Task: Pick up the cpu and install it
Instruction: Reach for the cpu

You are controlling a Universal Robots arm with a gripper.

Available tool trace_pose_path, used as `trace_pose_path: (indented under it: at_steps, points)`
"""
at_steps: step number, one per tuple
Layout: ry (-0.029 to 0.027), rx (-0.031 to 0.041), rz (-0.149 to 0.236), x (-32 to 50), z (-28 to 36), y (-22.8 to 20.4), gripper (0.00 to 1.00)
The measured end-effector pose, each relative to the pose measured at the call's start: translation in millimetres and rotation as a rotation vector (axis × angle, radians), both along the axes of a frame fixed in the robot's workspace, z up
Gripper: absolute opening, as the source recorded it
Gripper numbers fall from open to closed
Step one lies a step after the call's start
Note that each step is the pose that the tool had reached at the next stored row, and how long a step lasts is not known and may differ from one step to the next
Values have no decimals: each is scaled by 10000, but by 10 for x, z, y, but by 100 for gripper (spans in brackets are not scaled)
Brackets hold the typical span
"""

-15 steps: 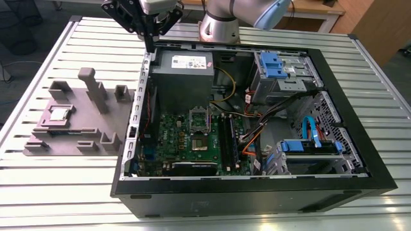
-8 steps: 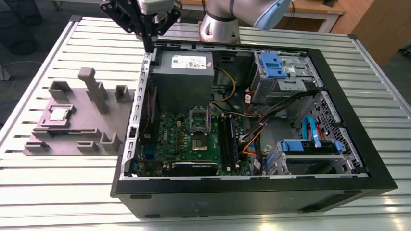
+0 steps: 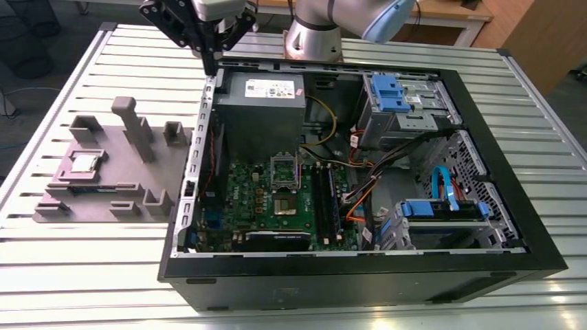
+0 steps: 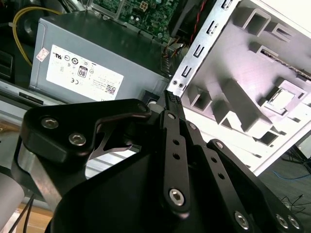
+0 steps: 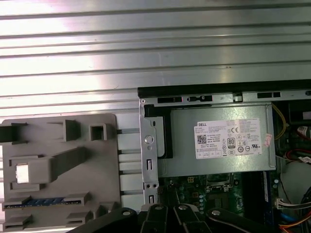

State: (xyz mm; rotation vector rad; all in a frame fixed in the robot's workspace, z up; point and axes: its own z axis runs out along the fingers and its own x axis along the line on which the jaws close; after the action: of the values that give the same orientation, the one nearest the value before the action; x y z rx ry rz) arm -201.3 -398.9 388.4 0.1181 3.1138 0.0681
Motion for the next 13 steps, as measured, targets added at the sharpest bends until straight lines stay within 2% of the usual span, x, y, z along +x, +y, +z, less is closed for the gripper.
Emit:
trace_pose_path:
  at_steps: [13]
  points:
    - [0,1,-1,-29,-3,0,10]
